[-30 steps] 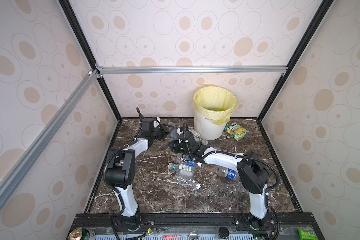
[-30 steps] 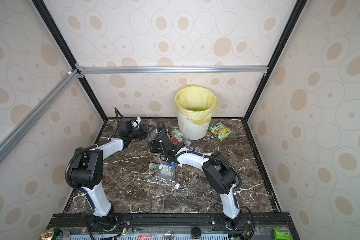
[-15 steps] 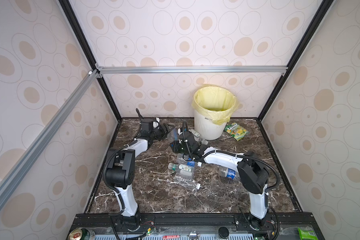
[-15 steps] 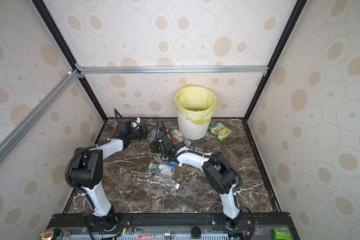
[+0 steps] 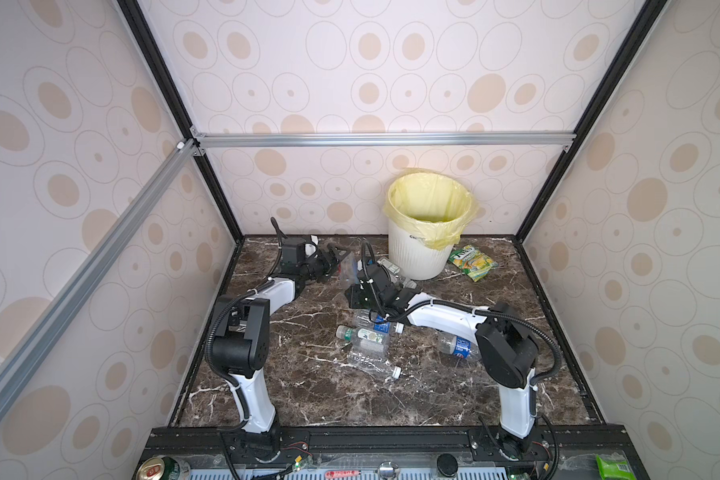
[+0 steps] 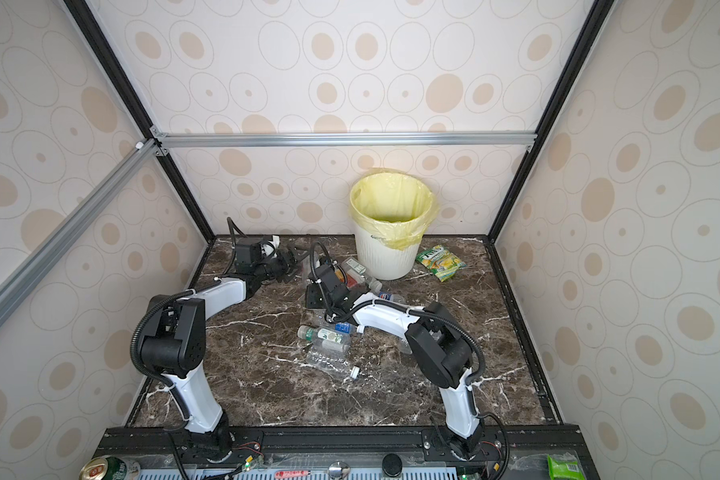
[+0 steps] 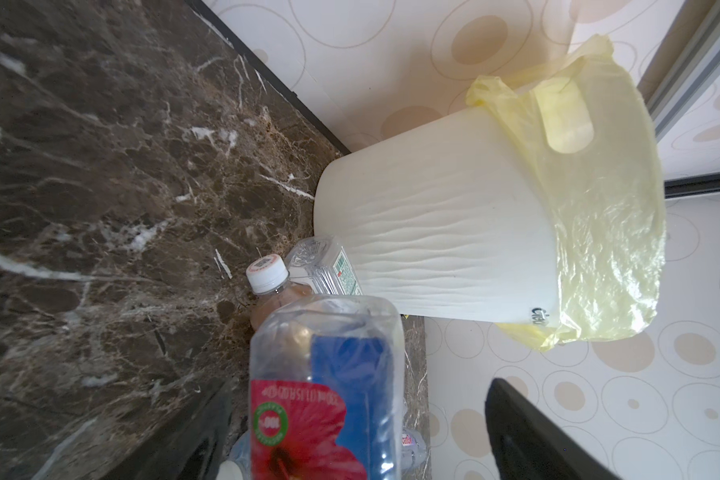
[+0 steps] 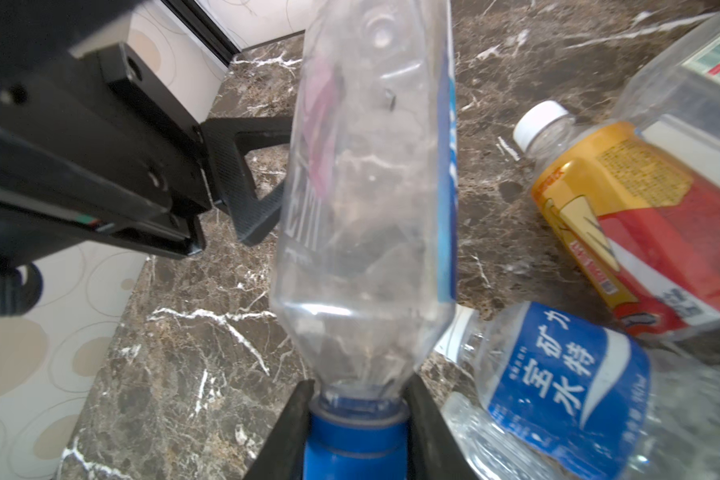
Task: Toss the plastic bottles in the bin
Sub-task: 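Raise the Fiji bottle over the bin with the right gripper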
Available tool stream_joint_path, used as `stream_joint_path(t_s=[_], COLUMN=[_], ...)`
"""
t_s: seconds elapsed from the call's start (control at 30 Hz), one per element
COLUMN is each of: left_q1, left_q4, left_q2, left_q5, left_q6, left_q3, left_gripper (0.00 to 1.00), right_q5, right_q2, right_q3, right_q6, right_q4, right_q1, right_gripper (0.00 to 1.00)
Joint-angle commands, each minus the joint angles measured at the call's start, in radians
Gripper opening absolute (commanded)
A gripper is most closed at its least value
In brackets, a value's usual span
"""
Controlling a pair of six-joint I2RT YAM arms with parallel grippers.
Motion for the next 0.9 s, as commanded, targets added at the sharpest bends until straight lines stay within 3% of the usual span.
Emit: stream_joint_path(t_s=[0.0, 0.37, 0.57, 0.87], left_q1=[0.025, 0.04, -0.03, -0.24], left_q4=[0.014, 0.153, 0.252, -0.145], left_q2=[-0.073, -0.204, -0.204, -0.224], left_q5=[0.004, 0.043, 0.113, -0.073], left_q6=[0.019, 0.066, 0.068, 0.42], left_q3=[0.019, 0.004, 0.039, 0.296], left_gripper=[0.99, 0.99, 0.99, 0.99], right_q5=[0.067, 0.171, 0.194, 0.25], right_q2=[-0.075, -0.159, -0.206, -0.282], right_q3=[0.088, 0.315, 0.447, 0.648], right_q6=[-0.062, -0.247, -0.346, -0.468], right_q4=[-0.123, -0.423, -0.519, -0.605], right_q1=[0.001, -0.074, -0.139, -0.239], right_gripper=[0.13, 0.13, 0.14, 0.14])
